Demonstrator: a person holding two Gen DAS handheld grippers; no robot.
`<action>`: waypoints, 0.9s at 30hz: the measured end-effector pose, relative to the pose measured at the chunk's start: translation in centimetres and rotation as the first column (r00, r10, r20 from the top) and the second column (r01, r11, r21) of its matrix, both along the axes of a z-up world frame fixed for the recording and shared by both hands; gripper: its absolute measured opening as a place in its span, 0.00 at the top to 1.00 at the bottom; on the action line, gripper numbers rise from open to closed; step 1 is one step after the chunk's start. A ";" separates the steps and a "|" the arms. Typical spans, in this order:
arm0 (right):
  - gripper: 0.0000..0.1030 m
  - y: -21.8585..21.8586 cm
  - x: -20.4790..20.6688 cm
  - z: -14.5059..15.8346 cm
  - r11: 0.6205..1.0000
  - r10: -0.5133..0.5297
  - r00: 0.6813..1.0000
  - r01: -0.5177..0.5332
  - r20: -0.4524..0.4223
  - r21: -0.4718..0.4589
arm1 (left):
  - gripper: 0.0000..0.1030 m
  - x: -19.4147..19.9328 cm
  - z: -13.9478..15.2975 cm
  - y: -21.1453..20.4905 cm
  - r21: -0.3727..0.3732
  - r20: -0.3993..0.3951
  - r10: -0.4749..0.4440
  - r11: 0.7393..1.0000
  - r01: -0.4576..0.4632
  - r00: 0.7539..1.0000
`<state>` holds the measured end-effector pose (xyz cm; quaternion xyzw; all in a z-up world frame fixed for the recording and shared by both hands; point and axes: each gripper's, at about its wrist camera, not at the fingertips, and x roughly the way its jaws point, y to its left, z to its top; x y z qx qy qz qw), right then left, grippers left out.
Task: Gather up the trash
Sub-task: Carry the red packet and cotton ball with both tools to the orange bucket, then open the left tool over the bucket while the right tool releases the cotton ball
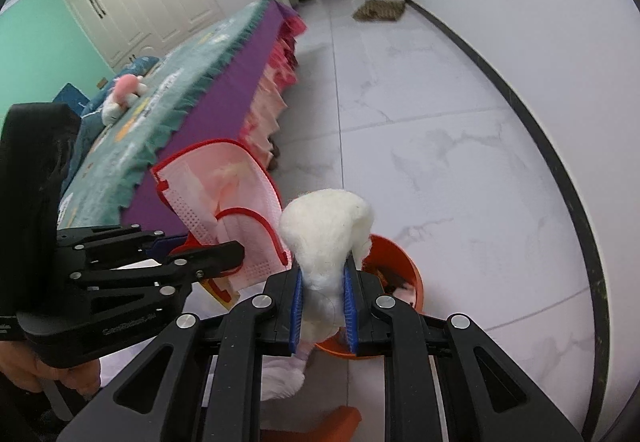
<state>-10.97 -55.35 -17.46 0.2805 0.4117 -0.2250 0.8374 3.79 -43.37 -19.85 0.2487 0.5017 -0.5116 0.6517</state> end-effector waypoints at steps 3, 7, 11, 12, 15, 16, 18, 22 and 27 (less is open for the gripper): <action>0.83 -0.2 0.6 -1.8 1.000 -0.006 1.000 0.007 -0.027 0.025 | 0.73 0.4 -2.0 -1.2 0.044 -0.009 -0.008 0.999 0.008 1.000; 0.82 -1.3 1.6 -4.2 0.998 -0.018 0.998 0.021 -0.053 0.066 | 0.73 0.6 -4.1 -2.5 0.089 -0.028 -0.016 0.996 0.018 0.999; 0.82 -2.0 2.6 -6.1 0.996 -0.016 0.997 0.023 -0.078 0.083 | 0.72 0.0 -5.2 -2.9 0.121 -0.030 -0.029 0.992 0.032 0.999; 0.82 -2.2 2.8 -6.6 0.996 -0.017 0.996 0.025 -0.086 0.089 | 0.72 0.2 -5.7 -3.1 0.131 -0.033 -0.034 0.991 0.038 0.999; 0.80 -2.5 2.7 -7.8 0.994 -0.023 0.994 0.034 -0.103 0.106 | 0.72 -0.1 -6.6 -3.5 0.158 -0.041 -0.040 0.986 0.046 0.998; 0.78 -2.6 3.0 -7.9 0.993 -0.026 0.994 0.038 -0.106 0.111 | 0.68 -0.1 -6.7 -3.6 0.162 -0.044 -0.041 0.986 0.048 0.998; 0.78 -2.6 3.2 -8.5 0.991 -0.030 0.993 0.045 -0.114 0.129 | 0.66 -0.1 -7.1 -3.8 0.177 -0.045 -0.042 0.983 0.050 0.998; 0.71 -3.1 3.3 -9.2 0.989 -0.042 0.990 0.060 -0.135 0.135 | 0.52 0.6 -7.8 -3.9 0.208 -0.033 -0.019 0.978 0.025 0.999; 0.51 -4.0 2.9 -9.5 0.986 -0.070 0.988 0.090 -0.140 0.137 | 0.39 1.5 -7.9 -3.8 0.208 -0.057 0.009 0.978 0.003 0.998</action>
